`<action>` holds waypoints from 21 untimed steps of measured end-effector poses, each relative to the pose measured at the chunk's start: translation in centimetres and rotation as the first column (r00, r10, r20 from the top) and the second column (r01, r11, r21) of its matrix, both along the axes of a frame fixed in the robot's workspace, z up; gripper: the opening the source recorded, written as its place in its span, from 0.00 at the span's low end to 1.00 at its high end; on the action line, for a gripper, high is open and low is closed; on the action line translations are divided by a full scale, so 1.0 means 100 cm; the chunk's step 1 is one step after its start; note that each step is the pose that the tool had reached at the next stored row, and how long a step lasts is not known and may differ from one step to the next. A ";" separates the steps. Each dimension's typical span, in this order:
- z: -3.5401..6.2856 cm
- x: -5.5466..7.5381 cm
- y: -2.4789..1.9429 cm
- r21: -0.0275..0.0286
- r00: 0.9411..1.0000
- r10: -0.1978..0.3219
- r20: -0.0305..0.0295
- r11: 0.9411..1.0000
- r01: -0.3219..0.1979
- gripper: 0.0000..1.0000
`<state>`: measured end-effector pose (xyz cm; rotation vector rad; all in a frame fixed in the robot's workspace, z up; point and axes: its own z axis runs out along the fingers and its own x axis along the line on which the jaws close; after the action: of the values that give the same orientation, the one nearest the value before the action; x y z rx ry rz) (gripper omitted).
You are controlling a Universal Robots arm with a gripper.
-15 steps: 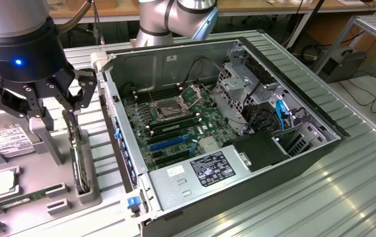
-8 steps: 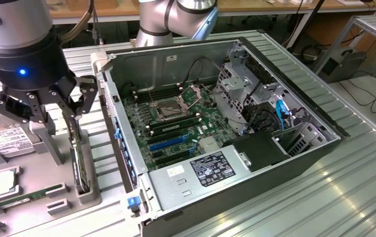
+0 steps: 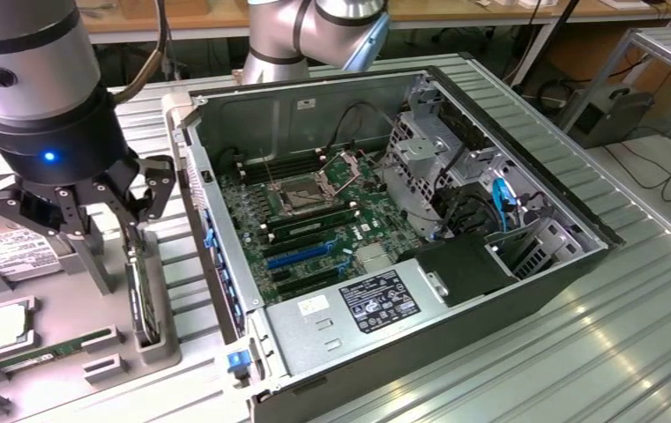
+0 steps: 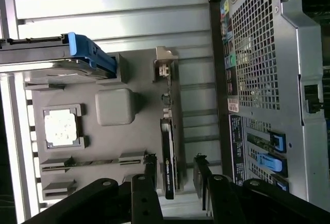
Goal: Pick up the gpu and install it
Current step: 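Pick up the gpu and move the gpu toward the slot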
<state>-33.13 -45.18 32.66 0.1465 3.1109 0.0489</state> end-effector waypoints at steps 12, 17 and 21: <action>-0.0294 -0.001 -0.0007 0.000 1.000 -0.004 0.000 1.000 0.004 0.42; -0.0425 -0.001 -0.0018 0.000 1.000 -0.003 0.000 1.000 0.003 0.42; -0.0543 -0.002 -0.0018 0.000 1.000 0.001 0.000 1.000 -0.001 0.42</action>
<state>-33.37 -45.36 27.23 0.1447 3.1109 0.0489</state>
